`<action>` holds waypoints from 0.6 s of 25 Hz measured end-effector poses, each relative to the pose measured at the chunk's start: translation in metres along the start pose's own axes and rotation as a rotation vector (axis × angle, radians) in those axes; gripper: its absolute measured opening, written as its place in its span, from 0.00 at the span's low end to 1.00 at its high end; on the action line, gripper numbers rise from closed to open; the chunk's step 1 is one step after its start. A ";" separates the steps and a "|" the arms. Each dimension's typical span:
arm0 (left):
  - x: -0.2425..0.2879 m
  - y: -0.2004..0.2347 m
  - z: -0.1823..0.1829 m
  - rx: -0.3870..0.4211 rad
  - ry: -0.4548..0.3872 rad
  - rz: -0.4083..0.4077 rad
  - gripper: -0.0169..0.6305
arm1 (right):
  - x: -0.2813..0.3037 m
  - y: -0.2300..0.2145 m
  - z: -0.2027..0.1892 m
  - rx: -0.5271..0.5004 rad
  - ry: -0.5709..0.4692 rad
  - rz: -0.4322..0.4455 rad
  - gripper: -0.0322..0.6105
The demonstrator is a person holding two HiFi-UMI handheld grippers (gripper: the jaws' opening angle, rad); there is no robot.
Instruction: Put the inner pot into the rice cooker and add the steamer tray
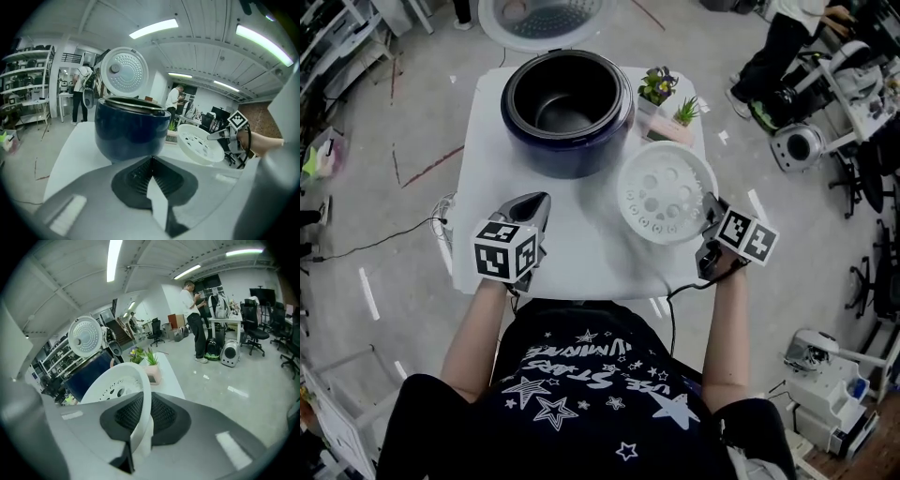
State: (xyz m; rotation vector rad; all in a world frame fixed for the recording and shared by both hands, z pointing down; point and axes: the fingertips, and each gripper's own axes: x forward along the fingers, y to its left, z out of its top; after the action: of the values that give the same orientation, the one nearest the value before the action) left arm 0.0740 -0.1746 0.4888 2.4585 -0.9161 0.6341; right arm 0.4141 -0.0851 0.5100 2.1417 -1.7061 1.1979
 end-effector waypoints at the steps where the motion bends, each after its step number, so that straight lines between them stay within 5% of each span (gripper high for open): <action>1: -0.003 0.003 0.005 0.004 -0.011 -0.003 0.05 | -0.004 0.006 0.007 0.000 -0.013 0.009 0.16; 15: -0.040 0.038 0.061 0.034 -0.152 -0.020 0.04 | -0.045 0.094 0.091 -0.045 -0.154 0.161 0.16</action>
State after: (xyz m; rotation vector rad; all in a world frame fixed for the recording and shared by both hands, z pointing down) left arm 0.0365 -0.2145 0.4271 2.5712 -0.9427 0.4650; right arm 0.3745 -0.1339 0.3871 2.1551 -1.9838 1.0439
